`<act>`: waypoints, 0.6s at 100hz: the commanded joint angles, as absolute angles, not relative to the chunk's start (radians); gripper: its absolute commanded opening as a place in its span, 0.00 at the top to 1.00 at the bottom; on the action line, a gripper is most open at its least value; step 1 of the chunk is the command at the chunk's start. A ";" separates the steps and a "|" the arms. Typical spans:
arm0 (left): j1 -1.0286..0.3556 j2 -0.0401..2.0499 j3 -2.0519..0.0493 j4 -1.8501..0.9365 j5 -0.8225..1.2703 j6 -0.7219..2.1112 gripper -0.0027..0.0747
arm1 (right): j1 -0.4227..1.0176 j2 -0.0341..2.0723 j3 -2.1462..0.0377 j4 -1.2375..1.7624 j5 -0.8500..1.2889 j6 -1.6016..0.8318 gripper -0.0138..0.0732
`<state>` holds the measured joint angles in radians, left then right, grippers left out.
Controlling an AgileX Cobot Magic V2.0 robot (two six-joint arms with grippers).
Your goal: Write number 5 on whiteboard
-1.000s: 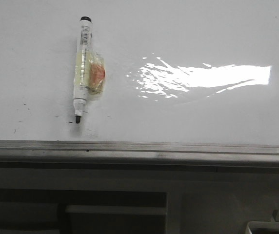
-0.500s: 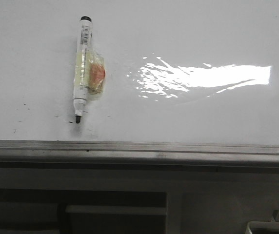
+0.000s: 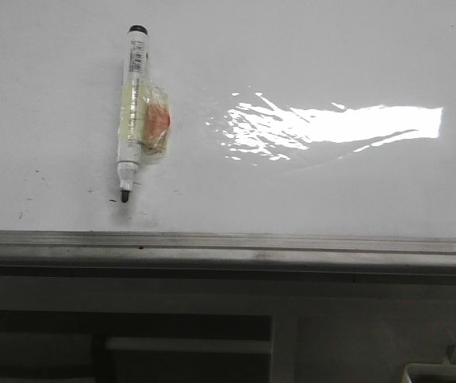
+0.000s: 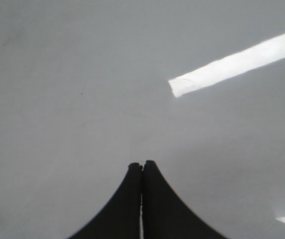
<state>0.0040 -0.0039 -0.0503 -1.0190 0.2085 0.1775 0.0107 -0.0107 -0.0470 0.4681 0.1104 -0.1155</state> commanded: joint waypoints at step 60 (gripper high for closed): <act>-0.184 0.631 -0.459 -0.579 0.476 0.381 0.45 | 0.092 0.326 -0.437 0.376 0.296 -0.379 0.56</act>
